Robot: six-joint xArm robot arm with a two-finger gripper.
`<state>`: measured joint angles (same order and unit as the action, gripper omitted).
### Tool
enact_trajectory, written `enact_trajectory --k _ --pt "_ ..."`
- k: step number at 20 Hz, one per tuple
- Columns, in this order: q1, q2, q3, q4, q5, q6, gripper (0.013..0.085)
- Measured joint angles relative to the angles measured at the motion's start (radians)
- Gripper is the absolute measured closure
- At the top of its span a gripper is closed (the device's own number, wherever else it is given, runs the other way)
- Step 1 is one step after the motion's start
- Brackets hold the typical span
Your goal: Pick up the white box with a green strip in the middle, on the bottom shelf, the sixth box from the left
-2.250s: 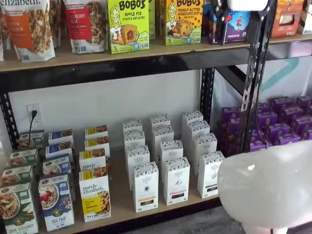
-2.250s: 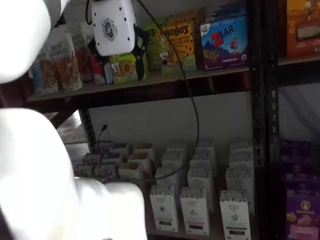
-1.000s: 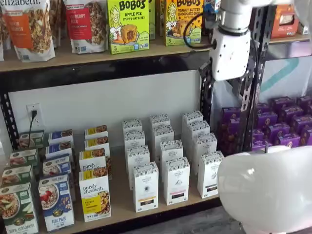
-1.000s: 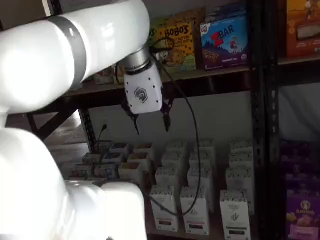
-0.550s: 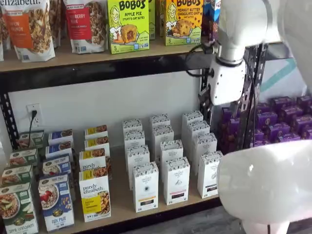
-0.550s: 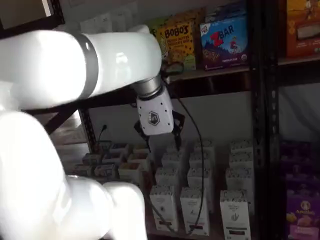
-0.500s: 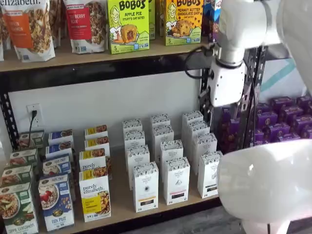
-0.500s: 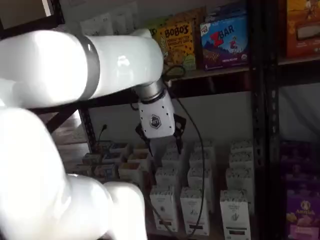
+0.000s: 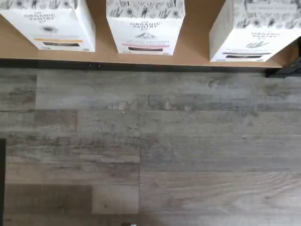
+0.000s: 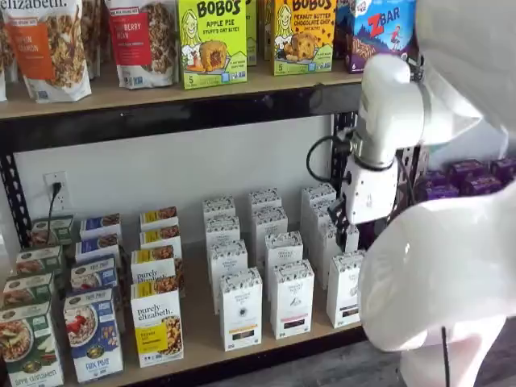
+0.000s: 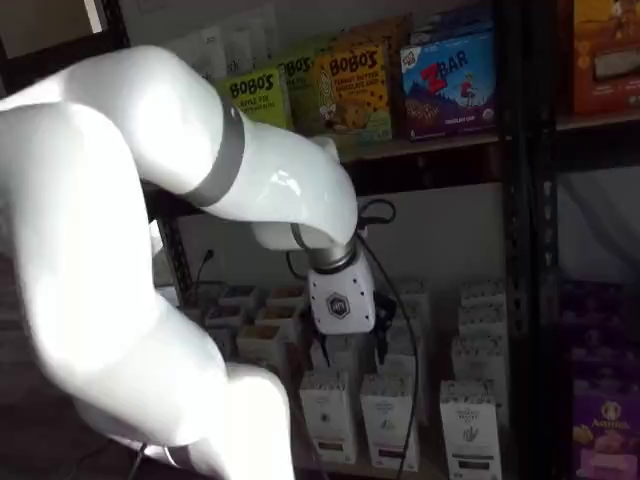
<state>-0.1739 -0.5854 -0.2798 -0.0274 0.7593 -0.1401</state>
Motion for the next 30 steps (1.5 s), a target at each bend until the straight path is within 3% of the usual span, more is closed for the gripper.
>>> enact_trajectory --k 5,8,10,13,15,16,17,19,22,25,30 --pt "-0.034 0.214 0.02 0.007 -0.241 -0.038 0.013" --pt "-0.053 0.327 0.013 -0.034 -0.357 -0.02 0.013" --pt "-0.06 0.39 0.004 -0.032 -0.422 -0.029 0.013" --pt "-0.054 0.469 -0.014 0.056 -0.496 -0.107 0.013" --pt "-0.031 0.524 -0.036 0.204 -0.527 -0.23 0.013" --pt "-0.023 0.552 -0.047 0.241 -0.544 -0.26 0.013" --pt "-0.022 0.573 -0.056 0.234 -0.558 -0.252 0.013" --pt "-0.029 0.643 -0.089 0.149 -0.588 -0.175 0.013" --pt "-0.035 0.731 -0.139 0.068 -0.615 -0.103 0.013" --pt "-0.058 0.817 -0.206 -0.072 -0.625 0.012 0.013" --pt "-0.085 0.92 -0.302 -0.188 -0.64 0.1 0.013"
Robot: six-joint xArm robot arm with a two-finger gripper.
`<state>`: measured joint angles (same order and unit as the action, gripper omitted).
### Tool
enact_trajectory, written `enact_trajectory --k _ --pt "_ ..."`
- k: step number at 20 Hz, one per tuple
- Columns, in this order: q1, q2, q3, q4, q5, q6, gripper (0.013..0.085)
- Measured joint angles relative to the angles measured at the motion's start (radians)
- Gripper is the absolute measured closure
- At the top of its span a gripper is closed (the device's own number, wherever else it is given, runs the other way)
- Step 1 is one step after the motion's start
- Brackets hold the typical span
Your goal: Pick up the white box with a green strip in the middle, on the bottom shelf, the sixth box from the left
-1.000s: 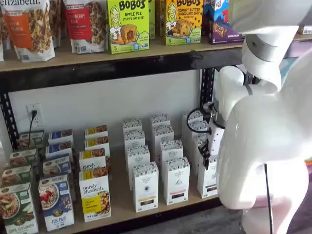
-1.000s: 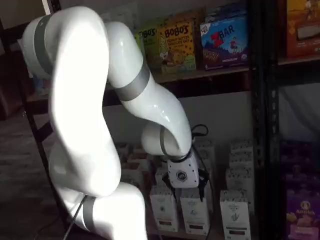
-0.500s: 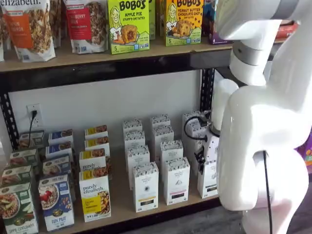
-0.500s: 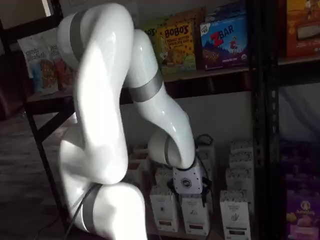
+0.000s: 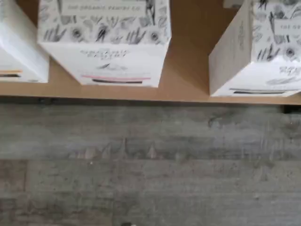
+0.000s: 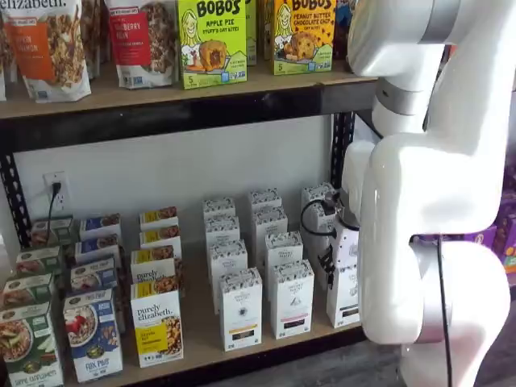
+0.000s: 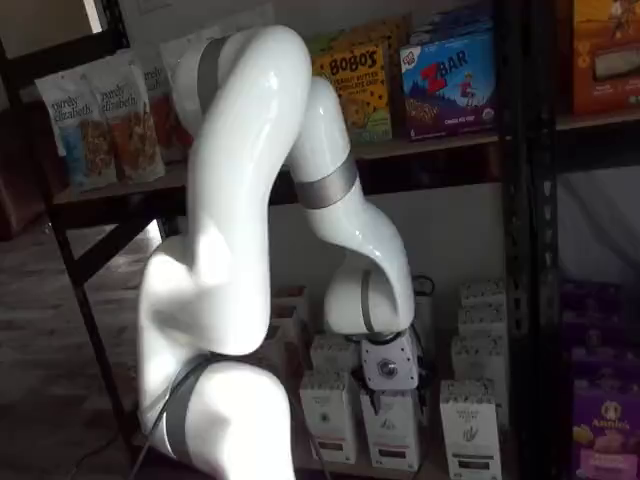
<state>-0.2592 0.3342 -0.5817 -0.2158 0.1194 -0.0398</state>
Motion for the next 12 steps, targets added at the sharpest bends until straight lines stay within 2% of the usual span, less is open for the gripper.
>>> enact_trajectory --k 2,3,6,9,12 --pt "-0.012 0.04 -0.046 -0.052 0.009 0.039 0.013" --pt "-0.015 0.059 -0.068 -0.057 0.013 0.041 0.013" --pt "-0.022 0.118 -0.138 -0.01 0.027 -0.014 0.013" --pt "-0.038 0.174 -0.214 0.007 0.048 -0.047 0.013" --pt "-0.048 0.219 -0.28 0.06 0.065 -0.109 0.013"
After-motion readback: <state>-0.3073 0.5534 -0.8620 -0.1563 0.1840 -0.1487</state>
